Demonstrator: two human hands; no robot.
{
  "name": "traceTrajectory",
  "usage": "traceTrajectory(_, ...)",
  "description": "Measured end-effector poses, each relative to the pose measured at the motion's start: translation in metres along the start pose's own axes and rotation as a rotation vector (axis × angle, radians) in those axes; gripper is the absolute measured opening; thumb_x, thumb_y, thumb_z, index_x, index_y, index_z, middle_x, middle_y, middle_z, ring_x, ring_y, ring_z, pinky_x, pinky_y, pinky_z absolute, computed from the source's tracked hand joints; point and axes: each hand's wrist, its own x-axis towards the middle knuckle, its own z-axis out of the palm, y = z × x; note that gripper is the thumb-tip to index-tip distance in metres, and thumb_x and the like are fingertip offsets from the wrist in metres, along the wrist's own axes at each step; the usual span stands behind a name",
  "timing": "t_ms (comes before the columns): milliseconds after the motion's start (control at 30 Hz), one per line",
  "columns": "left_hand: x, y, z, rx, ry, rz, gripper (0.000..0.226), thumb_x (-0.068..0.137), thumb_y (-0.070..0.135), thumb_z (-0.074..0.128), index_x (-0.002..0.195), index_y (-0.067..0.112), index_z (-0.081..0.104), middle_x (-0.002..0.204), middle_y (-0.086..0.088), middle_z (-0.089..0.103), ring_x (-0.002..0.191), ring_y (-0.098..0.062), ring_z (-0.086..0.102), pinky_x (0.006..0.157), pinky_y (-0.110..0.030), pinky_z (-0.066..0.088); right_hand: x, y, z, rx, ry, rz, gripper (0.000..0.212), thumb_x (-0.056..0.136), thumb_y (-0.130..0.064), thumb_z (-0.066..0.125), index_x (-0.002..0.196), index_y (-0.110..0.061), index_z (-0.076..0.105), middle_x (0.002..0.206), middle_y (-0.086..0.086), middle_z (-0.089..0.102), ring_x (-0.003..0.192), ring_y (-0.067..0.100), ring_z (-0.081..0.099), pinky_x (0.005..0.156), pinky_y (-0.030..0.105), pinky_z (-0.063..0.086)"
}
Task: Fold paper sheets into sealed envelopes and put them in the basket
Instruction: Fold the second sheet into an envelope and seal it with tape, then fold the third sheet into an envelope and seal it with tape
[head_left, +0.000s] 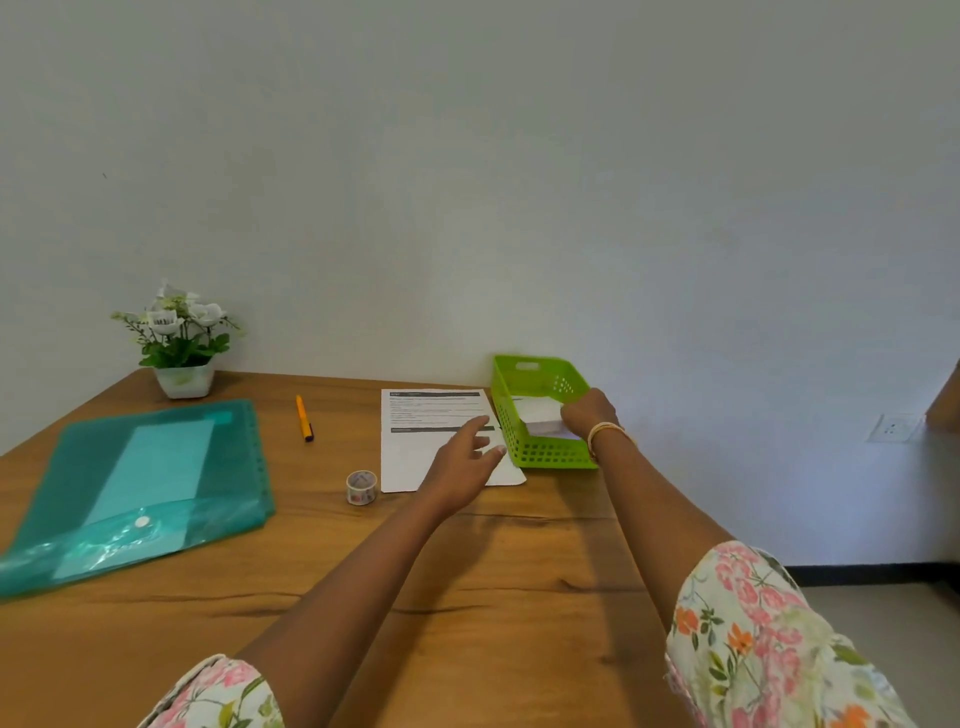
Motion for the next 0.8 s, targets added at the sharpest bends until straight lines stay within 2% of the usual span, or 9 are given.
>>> traceTrajectory(67, -0.004, -0.011, -0.007, 0.033, 0.019, -0.012, 0.053, 0.096, 0.030, 0.055, 0.145, 0.022, 0.036, 0.139, -0.011, 0.050, 0.126, -0.022, 0.049, 0.096, -0.031, 0.045, 0.001, 0.000, 0.004, -0.094, -0.025, 0.013, 0.022, 0.092, -0.020, 0.048, 0.106, -0.007, 0.058, 0.121, 0.020, 0.060, 0.111, 0.037, 0.055, 0.091, 0.039, 0.043)
traceTrajectory(167, -0.013, -0.024, -0.015, 0.091, 0.041, -0.022, 0.049, 0.096, 0.027, 0.054, 0.143, 0.021, 0.040, 0.138, -0.011, 0.051, 0.126, -0.023, 0.049, 0.100, -0.035, 0.043, -0.005, -0.001, 0.014, -0.271, 0.073, 0.032, 0.042, 0.096, -0.033, 0.039, 0.127, -0.009, 0.053, 0.137, 0.017, 0.049, 0.128, 0.037, 0.040, 0.104, 0.043, 0.030)
traceTrajectory(267, -0.025, -0.036, -0.022, 0.171, 0.065, -0.004, 0.044, 0.096, 0.021, 0.056, 0.138, 0.022, 0.045, 0.138, -0.008, 0.053, 0.127, -0.021, 0.048, 0.100, -0.034, 0.042, -0.030, -0.004, 0.032, -0.359, 0.266, -0.065, 0.042, 0.094, -0.037, 0.043, 0.122, -0.009, 0.056, 0.132, 0.018, 0.050, 0.124, 0.036, 0.040, 0.102, 0.045, 0.030)
traceTrajectory(333, -0.036, -0.044, -0.027, 0.215, 0.065, 0.004, 0.042, 0.095, 0.018, 0.056, 0.136, 0.025, 0.048, 0.139, -0.005, 0.052, 0.128, -0.020, 0.047, 0.103, -0.034, 0.042, -0.054, -0.001, 0.048, -0.361, 0.393, -0.236, 0.037, 0.090, -0.033, 0.050, 0.118, -0.011, 0.060, 0.126, 0.016, 0.052, 0.118, 0.035, 0.043, 0.096, 0.044, 0.031)
traceTrajectory(433, -0.055, -0.060, -0.037, 0.343, 0.053, 0.032, 0.040, 0.094, 0.020, 0.055, 0.133, 0.030, 0.051, 0.138, 0.003, 0.052, 0.126, -0.013, 0.047, 0.099, -0.028, 0.041, -0.094, 0.009, 0.076, -0.319, 0.470, -0.492, 0.032, 0.078, -0.023, 0.063, 0.107, -0.013, 0.066, 0.120, 0.015, 0.056, 0.113, 0.035, 0.050, 0.092, 0.045, 0.035)
traceTrajectory(500, -0.067, -0.071, -0.046, 0.451, 0.058, 0.042, 0.038, 0.093, 0.023, 0.054, 0.130, 0.032, 0.052, 0.134, 0.006, 0.054, 0.122, -0.012, 0.050, 0.097, -0.029, 0.043, -0.115, 0.017, 0.096, -0.263, 0.433, -0.597, 0.029, 0.077, -0.020, 0.064, 0.105, -0.015, 0.067, 0.116, 0.012, 0.057, 0.110, 0.032, 0.053, 0.092, 0.044, 0.038)
traceTrajectory(567, -0.078, -0.081, -0.057, 0.540, 0.066, 0.055, 0.038, 0.091, 0.023, 0.055, 0.129, 0.031, 0.053, 0.131, 0.007, 0.057, 0.119, -0.013, 0.052, 0.097, -0.033, 0.045, -0.129, 0.022, 0.112, -0.240, 0.298, -0.636, 0.030, 0.083, -0.019, 0.057, 0.112, -0.018, 0.064, 0.121, 0.008, 0.054, 0.114, 0.027, 0.050, 0.096, 0.039, 0.039)
traceTrajectory(700, -0.090, -0.093, -0.072, 0.665, 0.111, 0.094, 0.032, 0.092, 0.027, 0.054, 0.124, 0.026, 0.055, 0.123, 0.005, 0.062, 0.110, -0.014, 0.056, 0.094, -0.031, 0.044, -0.128, 0.021, 0.135, -0.194, 0.041, -0.611, 0.039, 0.092, -0.023, 0.054, 0.129, -0.015, 0.055, 0.135, 0.005, 0.047, 0.124, 0.020, 0.046, 0.103, 0.033, 0.041)
traceTrajectory(800, -0.091, -0.096, -0.075, 0.727, 0.098, 0.083, 0.039, 0.094, 0.032, 0.050, 0.132, 0.024, 0.051, 0.134, 0.003, 0.055, 0.118, -0.014, 0.051, 0.100, -0.032, 0.039, -0.122, 0.015, 0.146, -0.215, -0.029, -0.568, 0.042, 0.094, -0.027, 0.054, 0.134, -0.014, 0.051, 0.138, 0.005, 0.047, 0.126, 0.020, 0.046, 0.103, 0.034, 0.042)
